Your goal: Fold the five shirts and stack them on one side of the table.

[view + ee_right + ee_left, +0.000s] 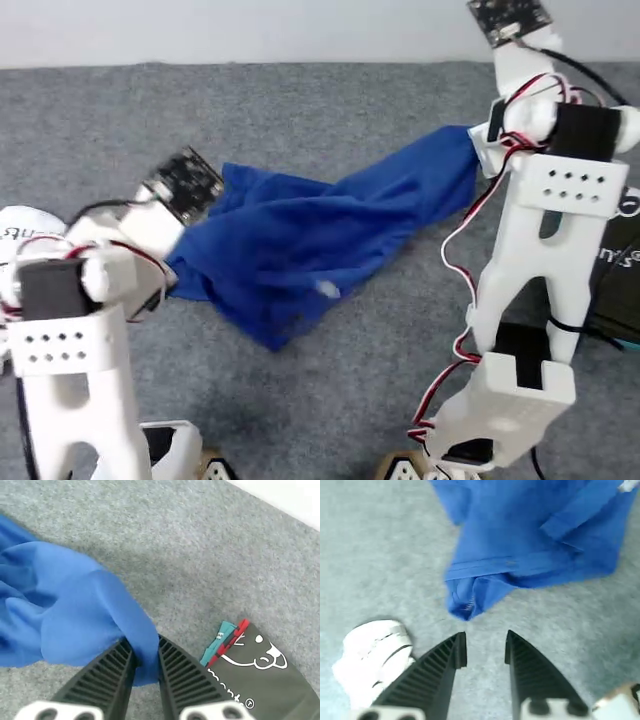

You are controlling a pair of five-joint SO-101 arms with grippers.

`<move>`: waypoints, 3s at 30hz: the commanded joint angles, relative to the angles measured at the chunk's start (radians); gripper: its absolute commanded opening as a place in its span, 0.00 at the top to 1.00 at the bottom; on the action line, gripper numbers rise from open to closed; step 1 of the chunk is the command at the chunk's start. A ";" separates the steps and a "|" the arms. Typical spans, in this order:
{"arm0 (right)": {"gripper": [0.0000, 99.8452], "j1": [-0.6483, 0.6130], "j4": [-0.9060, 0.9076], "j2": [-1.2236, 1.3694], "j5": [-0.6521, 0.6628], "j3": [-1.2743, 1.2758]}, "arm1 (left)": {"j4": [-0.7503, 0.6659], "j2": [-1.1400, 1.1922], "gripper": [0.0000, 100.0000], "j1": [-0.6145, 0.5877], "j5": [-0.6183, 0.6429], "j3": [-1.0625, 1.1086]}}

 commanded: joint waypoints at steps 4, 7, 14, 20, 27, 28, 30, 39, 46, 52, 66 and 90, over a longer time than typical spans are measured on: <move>0.99 -0.007 0.041 -0.050 0.002 0.017 | 0.003 -0.034 0.93 0.112 0.026 0.097; 0.99 -0.007 0.041 -0.058 0.000 0.106 | -0.035 -0.034 0.92 0.204 0.112 0.157; 0.99 -0.007 0.041 -0.051 -0.032 0.201 | -0.276 -0.009 0.85 0.382 0.275 0.323; 0.99 -0.007 0.039 -0.050 -0.035 0.241 | -0.388 0.233 0.84 0.400 0.284 0.306; 0.99 -0.005 0.039 -0.050 -0.035 0.270 | -0.420 0.491 0.84 0.407 0.279 0.136; 0.99 -0.005 0.039 -0.050 -0.035 0.275 | -0.417 0.517 0.84 0.407 0.279 0.113; 0.99 -0.005 0.039 -0.050 -0.035 0.287 | -0.416 0.569 0.84 0.407 0.278 0.070; 0.99 -0.001 0.039 -0.051 -0.037 0.305 | -0.422 0.727 0.84 0.451 0.222 0.018; 0.99 -0.001 0.039 -0.050 -0.037 0.305 | -0.422 0.827 0.84 0.442 0.222 -0.061; 0.99 -0.001 0.039 -0.050 -0.035 0.305 | -0.422 0.914 0.89 0.442 0.226 -0.114; 0.99 0.008 0.039 -0.062 -0.029 0.299 | -0.334 0.687 0.99 0.374 0.227 -0.147; 0.99 0.108 -0.185 -0.587 0.009 0.255 | -0.367 0.066 0.98 -0.066 0.224 -0.673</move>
